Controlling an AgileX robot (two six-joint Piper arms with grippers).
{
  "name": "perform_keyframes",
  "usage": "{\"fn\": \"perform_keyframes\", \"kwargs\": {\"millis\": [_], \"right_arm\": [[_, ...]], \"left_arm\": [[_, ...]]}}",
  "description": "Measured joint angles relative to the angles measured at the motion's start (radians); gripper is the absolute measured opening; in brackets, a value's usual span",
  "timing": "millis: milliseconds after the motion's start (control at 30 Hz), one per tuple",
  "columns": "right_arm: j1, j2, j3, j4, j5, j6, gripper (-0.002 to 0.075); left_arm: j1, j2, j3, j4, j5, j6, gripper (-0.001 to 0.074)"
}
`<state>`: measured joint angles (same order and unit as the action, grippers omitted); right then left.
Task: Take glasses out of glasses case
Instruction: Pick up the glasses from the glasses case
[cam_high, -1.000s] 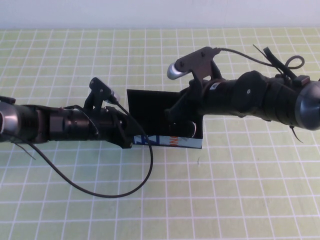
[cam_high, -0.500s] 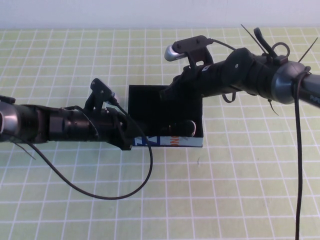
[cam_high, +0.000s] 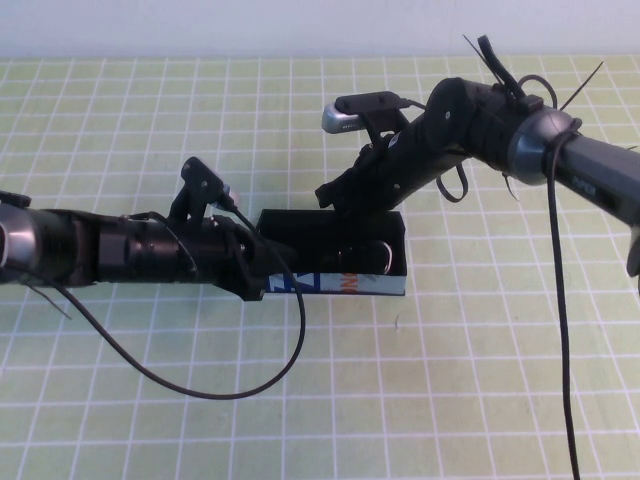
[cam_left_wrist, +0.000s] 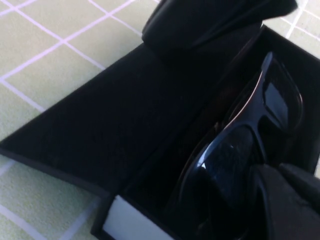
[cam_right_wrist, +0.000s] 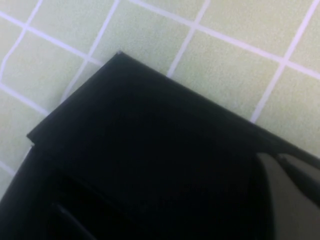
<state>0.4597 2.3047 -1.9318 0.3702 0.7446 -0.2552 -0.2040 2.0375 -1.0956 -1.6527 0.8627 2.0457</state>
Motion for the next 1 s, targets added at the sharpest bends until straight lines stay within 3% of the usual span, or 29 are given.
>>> {"fn": "perform_keyframes", "kwargs": {"millis": [267,633,1000], "right_arm": [[0.0,0.009,-0.115,-0.047,0.131,0.007,-0.0015],[0.009,-0.056,-0.263,-0.068,0.473,-0.078,-0.0015],[0.177,-0.056,-0.168,-0.234,0.487,-0.367,-0.0015]], "left_arm": [[0.002,-0.003,0.0,0.013,0.022,0.0,-0.0004],[0.004,-0.12,0.0,0.015,0.038,-0.009,-0.0004],[0.004,-0.121,0.0,0.028,-0.065,-0.064,-0.0004]]}}
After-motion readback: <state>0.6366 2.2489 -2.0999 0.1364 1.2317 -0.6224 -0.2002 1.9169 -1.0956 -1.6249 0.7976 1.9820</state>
